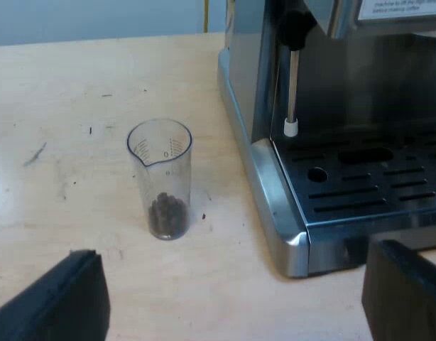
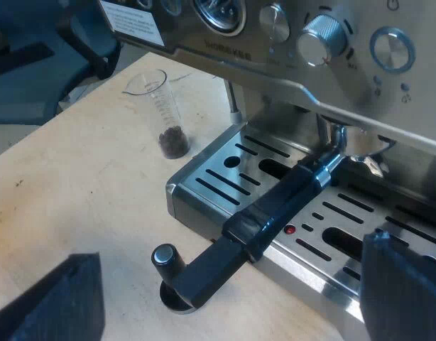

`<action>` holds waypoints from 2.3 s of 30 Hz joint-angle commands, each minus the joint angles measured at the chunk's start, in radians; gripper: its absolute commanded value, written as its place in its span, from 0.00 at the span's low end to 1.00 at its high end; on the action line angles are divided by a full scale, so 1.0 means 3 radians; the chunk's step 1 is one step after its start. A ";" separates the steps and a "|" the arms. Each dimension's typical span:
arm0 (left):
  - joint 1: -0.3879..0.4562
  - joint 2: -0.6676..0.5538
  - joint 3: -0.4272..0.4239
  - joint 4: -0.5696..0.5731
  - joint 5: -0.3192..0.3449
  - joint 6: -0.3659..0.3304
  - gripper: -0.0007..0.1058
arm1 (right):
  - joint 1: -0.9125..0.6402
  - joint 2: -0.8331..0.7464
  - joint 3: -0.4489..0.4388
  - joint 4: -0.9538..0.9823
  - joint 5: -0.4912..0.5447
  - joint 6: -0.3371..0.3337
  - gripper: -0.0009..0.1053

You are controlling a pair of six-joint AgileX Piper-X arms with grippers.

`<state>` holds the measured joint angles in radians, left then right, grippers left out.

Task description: Pour the beans into the coffee machine

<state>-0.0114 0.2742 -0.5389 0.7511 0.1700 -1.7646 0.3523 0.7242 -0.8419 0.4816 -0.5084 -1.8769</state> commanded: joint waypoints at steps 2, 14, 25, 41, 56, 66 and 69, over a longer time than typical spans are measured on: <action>0.0000 -0.0003 0.0023 -0.0165 -0.0004 -0.0024 0.75 | 0.0007 -0.0008 -0.0012 -0.0061 -0.0062 -0.0070 0.75; 0.0000 0.0003 0.0329 -0.0710 -0.0004 -0.0016 0.75 | 0.0027 0.0148 -0.0012 -0.0145 -0.0200 -0.0139 0.75; 0.0000 0.0010 0.0817 -0.1248 -0.0137 0.0052 0.75 | 0.0829 0.0386 -0.0012 -0.0427 0.0602 -0.0410 0.75; 0.0000 0.0934 0.1136 -0.2416 -0.0145 0.0062 0.80 | 0.0902 0.0624 -0.0012 -0.0564 0.0663 -0.0172 0.75; 0.0000 0.2355 0.1136 -0.3764 -0.0348 0.0062 0.80 | 0.0902 0.0624 -0.0012 -0.0565 0.0663 -0.0160 0.75; 0.0000 0.3182 0.1128 -0.4711 -0.0450 0.0062 0.80 | 0.0902 0.0624 -0.0012 -0.0565 0.0663 -0.0160 0.75; 0.0000 0.3466 0.1091 -0.4908 -0.0450 0.0062 0.80 | 0.0902 0.0624 -0.0012 -0.0565 0.0663 -0.0160 0.75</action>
<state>-0.0114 1.3164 -0.2047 -0.6918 0.0473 -1.7438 0.6231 0.9125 -0.8419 0.3246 -0.3023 -1.9225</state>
